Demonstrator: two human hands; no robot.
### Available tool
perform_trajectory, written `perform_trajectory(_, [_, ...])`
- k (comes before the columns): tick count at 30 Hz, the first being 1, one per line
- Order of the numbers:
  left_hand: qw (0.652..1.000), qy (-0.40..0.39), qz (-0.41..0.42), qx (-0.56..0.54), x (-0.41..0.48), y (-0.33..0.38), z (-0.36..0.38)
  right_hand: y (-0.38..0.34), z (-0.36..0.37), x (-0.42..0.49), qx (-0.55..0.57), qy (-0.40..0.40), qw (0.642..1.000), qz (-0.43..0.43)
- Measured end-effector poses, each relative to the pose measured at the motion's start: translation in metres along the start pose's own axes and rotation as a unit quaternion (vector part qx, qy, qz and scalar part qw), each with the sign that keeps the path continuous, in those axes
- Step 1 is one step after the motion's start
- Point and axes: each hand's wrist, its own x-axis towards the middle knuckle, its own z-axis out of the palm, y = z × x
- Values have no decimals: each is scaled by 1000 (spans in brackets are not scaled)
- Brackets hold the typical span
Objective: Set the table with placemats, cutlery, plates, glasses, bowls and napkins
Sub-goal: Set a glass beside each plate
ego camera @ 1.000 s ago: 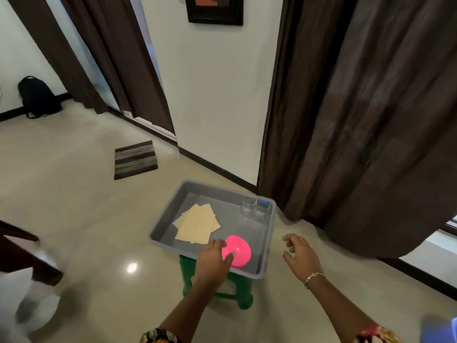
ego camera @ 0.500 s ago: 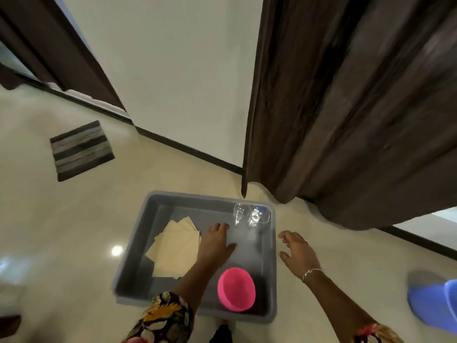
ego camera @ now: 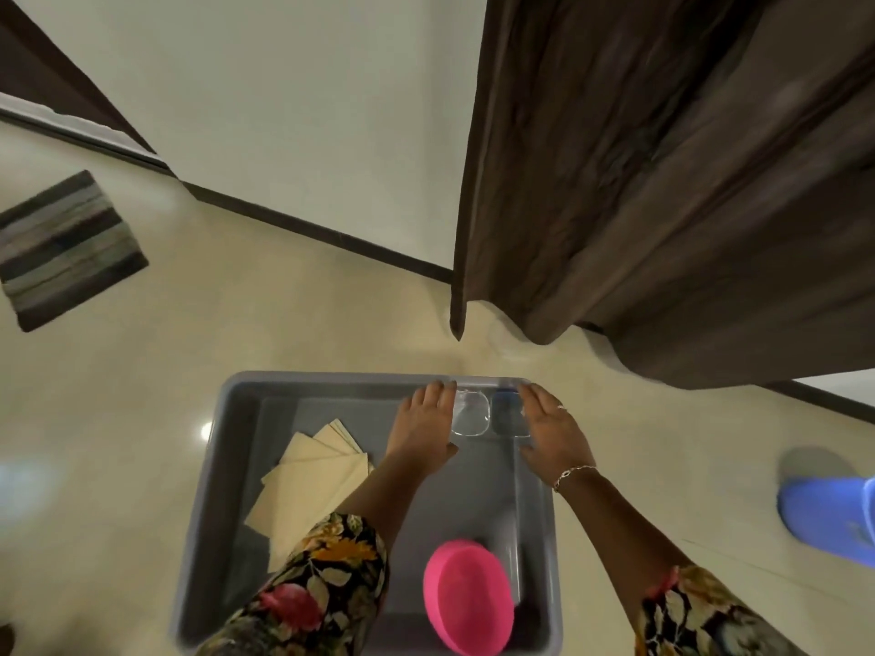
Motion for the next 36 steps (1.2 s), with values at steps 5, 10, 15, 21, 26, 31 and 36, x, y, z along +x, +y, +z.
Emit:
perform_trajectory(5, [1000, -5, 3, -18, 9, 0, 13, 2, 14, 9, -10, -8, 1000, -10])
perform_trajectory(10, [994, -8, -13, -105, 14, 2, 23, 5, 28, 13, -10, 23, 1000, 5])
perform_trajectory(15, [990, -3, -12, -137, 17, 1, 32, 8, 44, 14, -11, 28, 1000, -3])
perform_trajectory(21, [976, 10, -40, -213, -2, 0, 39, 5, 40, -3, 14, -7, 1000, -20])
perform_trajectory(26, [946, 69, -105, -300, -39, 2, 23, -5, 22, -31, 104, 33, 994, 5])
perform_trajectory(31, [924, 156, -124, -328, -89, 12, 2, -23, -5, -64, 125, 69, 990, -19])
perform_trajectory(36, [878, 249, -157, -378, -161, 28, -13, -49, -29, -109, 152, 95, 981, -74])
